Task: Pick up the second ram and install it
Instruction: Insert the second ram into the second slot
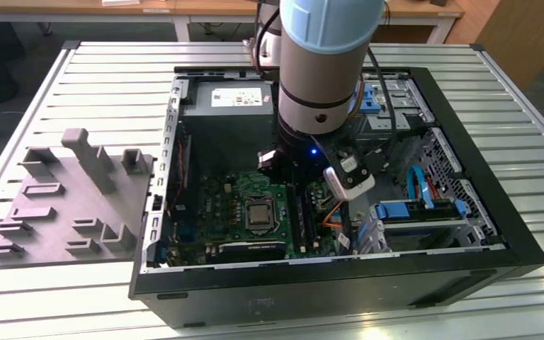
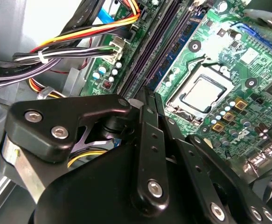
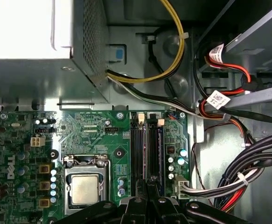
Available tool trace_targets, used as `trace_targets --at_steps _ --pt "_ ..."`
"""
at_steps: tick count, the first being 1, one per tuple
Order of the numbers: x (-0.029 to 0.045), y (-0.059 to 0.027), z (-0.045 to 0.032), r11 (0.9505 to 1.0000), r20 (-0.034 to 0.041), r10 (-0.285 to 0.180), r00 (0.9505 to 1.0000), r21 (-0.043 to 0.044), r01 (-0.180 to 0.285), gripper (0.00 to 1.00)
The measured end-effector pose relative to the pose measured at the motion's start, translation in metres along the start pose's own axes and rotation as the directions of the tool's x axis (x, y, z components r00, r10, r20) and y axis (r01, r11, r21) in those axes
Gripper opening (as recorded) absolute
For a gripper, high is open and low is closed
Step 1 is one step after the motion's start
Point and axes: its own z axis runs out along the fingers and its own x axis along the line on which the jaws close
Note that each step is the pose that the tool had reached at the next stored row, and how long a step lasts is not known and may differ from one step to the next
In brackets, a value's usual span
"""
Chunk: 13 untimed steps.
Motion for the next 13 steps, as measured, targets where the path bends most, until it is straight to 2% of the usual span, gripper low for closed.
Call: trace_targets --at_steps 13 --pt "0.0001 -0.0011 0.0032 1.0000 0.0000 0.000 1.0000 0.0000 0.000 0.12"
